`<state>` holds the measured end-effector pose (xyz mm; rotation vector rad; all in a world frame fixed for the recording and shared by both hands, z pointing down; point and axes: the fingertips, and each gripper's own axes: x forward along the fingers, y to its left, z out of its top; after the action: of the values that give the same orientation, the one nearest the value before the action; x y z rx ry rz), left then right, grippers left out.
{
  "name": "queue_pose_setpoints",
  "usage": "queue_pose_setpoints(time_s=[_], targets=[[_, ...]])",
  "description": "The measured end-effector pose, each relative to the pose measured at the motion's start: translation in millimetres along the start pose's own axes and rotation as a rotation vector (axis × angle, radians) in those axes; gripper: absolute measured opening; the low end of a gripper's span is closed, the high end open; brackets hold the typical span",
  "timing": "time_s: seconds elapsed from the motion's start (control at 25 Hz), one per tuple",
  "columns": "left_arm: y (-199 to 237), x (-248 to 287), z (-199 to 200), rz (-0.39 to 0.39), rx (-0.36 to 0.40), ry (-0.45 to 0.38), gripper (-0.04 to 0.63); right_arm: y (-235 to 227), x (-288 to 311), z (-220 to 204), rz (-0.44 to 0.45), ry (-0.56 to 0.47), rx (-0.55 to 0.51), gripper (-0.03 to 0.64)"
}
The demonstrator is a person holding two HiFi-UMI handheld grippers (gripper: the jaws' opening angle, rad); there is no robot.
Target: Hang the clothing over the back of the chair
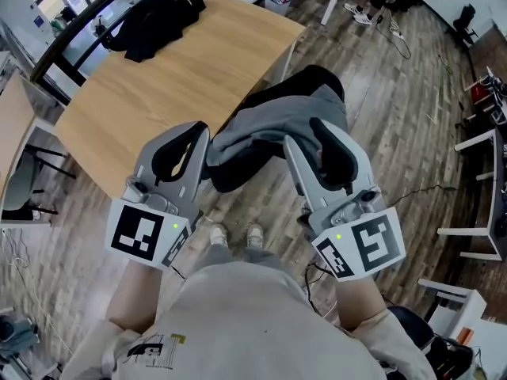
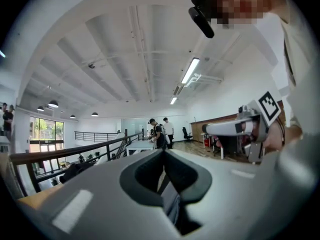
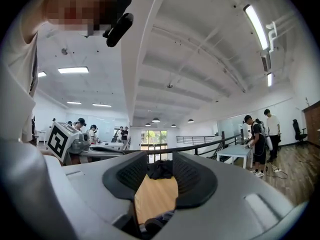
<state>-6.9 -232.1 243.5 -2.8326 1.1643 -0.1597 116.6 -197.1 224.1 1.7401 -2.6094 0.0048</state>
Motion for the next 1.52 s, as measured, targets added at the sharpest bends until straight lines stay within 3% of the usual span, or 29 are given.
queue_pose_setpoints(time_s=[0.36, 0.56, 0.72, 1.0, 1.52], targets=[[28.9, -30.6, -17.3, 0.086, -0.017, 0.034, 0.002, 55.4, 35.0, -13.8, 0.131, 0.027, 0.021, 0.124], [36.0, -45.0, -39.7, 0.13, -0.04, 0.074, 0.002, 72.2, 49.2, -46.2, 0.192, 0.089, 0.137, 0.059], [46.1, -52.1, -64.5, 0.162, -0.066, 0.117, 0.002, 78.8, 61.0, -70.4, 0.198, 0.151, 0.151, 0.0], [57.0, -59.2, -85.4, 0.191, -0.098, 0.145, 0.002, 89.9, 71.8, -93.6, 0.218, 0.212, 0.135, 0.0], [59.3, -51.6, -79.2, 0.193, -0.089, 0.126, 0.002, 86.8, 79.3, -87.6, 0.209, 0.187, 0.124, 0.0]])
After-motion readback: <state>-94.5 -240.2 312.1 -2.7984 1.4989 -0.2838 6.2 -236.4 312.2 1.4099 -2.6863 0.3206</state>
